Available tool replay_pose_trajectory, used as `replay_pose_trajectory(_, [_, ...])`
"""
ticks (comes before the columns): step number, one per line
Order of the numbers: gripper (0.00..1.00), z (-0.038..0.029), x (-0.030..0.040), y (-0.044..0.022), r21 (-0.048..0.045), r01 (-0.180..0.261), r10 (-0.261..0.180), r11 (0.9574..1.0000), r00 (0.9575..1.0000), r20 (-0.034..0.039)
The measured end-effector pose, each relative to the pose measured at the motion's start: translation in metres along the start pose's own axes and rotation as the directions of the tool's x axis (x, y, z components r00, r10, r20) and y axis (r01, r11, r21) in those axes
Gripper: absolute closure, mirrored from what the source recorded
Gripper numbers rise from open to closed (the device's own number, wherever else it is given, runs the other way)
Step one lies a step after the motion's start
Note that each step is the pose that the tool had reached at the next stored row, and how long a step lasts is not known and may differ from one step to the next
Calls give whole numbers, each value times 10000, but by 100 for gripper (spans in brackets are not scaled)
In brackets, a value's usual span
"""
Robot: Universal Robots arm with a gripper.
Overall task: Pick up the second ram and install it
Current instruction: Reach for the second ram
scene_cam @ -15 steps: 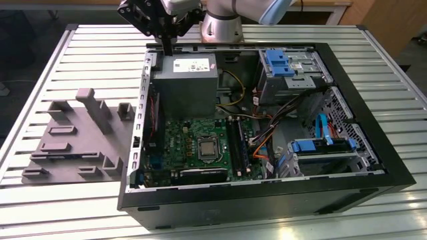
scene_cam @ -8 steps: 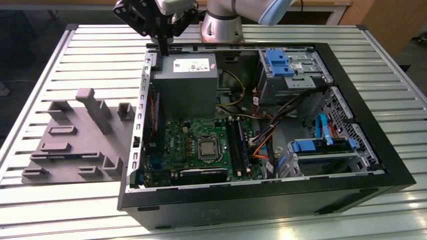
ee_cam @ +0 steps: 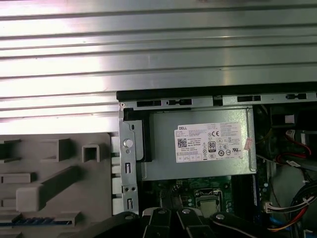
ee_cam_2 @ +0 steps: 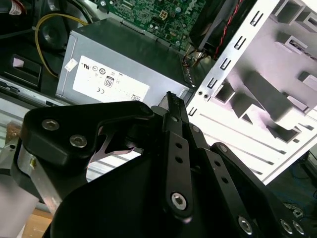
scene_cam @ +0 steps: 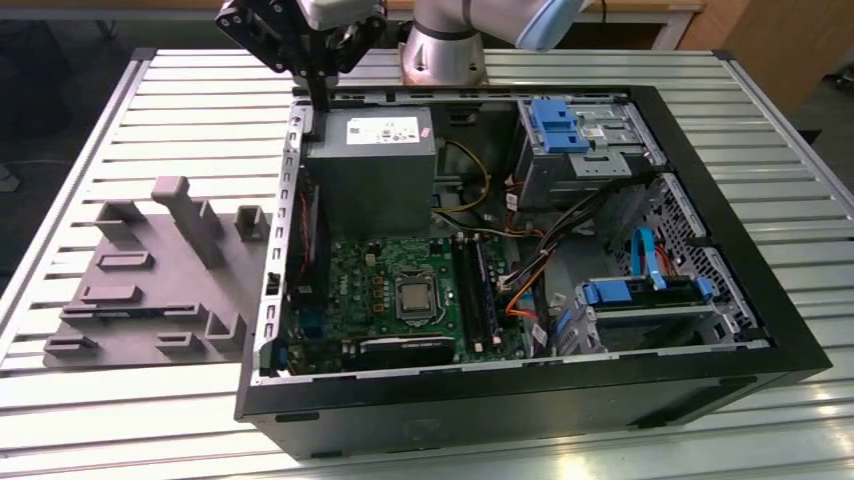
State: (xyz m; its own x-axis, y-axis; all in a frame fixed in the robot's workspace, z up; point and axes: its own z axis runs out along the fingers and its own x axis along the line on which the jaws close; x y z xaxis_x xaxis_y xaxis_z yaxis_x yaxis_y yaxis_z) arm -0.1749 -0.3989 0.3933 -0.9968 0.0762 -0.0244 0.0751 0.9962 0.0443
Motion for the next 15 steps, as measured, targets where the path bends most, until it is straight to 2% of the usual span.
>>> replay_pose_trajectory(15, [89, -4, 164, -13, -1, 0, 0, 10000, 10000, 0])
